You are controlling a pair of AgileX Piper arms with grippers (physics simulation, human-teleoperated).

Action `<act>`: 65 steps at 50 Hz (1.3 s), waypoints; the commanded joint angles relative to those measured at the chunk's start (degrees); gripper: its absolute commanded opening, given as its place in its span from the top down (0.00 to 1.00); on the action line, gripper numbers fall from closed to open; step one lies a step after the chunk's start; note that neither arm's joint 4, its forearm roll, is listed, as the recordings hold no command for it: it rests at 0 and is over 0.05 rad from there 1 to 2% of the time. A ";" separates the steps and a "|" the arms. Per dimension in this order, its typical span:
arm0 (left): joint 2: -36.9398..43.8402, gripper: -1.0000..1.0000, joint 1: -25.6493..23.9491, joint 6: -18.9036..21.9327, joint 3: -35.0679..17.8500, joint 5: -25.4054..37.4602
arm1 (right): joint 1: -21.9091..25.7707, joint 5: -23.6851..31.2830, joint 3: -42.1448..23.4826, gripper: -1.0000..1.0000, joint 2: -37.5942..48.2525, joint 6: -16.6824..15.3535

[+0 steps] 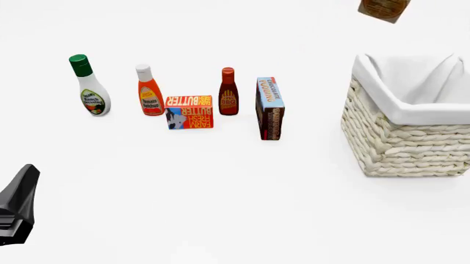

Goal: Pick the orange juice and place it in the basket.

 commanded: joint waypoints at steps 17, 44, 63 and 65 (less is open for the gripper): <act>-0.01 0.00 0.00 -0.01 0.00 0.00 | -6.67 3.47 -3.41 1.00 2.96 0.98; 0.01 0.00 0.01 0.02 0.00 0.00 | -11.98 -3.11 -0.23 1.00 9.42 7.59; 0.00 0.00 -0.01 0.00 0.00 0.00 | -19.21 -4.55 1.41 1.00 12.17 7.56; 0.00 0.00 0.00 0.00 0.00 0.00 | -19.85 -5.34 2.46 1.00 12.17 8.37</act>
